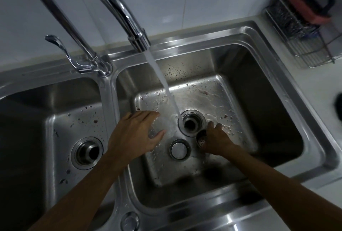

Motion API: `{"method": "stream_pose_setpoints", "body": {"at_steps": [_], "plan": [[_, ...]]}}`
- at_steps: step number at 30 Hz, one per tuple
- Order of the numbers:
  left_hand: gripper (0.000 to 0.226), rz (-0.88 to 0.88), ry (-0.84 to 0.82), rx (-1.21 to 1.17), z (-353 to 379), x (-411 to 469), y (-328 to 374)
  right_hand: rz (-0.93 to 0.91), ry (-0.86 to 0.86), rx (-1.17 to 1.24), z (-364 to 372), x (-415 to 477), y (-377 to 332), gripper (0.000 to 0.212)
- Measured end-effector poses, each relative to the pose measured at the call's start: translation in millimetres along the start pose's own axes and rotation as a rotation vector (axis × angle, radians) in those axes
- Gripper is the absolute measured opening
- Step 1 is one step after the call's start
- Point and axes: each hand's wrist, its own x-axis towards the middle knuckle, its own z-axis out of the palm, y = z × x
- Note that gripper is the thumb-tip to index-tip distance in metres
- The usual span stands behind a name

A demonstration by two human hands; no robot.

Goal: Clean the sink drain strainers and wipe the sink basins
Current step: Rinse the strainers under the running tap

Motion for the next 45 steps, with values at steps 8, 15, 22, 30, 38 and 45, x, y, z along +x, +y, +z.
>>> {"method": "stream_pose_setpoints", "body": {"at_steps": [8,15,22,30,38,45], "plan": [[0.056,0.019,0.051,-0.008,-2,0,2,-0.058,0.103,-0.089,-15,-18,-12,0.077],[0.056,-0.176,0.319,-0.342,-30,-8,4,-0.226,0.050,0.859,-59,-78,-84,0.024],[0.083,-0.353,0.586,-0.107,-113,7,-72,-0.418,-0.244,1.629,-78,-84,-214,0.031],[0.079,-0.376,0.321,0.170,-154,53,-146,-0.367,-0.328,1.996,-83,-64,-296,0.038],[0.068,-0.322,0.337,0.226,-155,48,-146,-0.363,-0.297,2.064,-75,-57,-302,0.059],[0.060,-0.236,0.401,0.260,-140,23,-109,-0.405,-0.258,2.058,-70,-56,-305,0.059]]}}
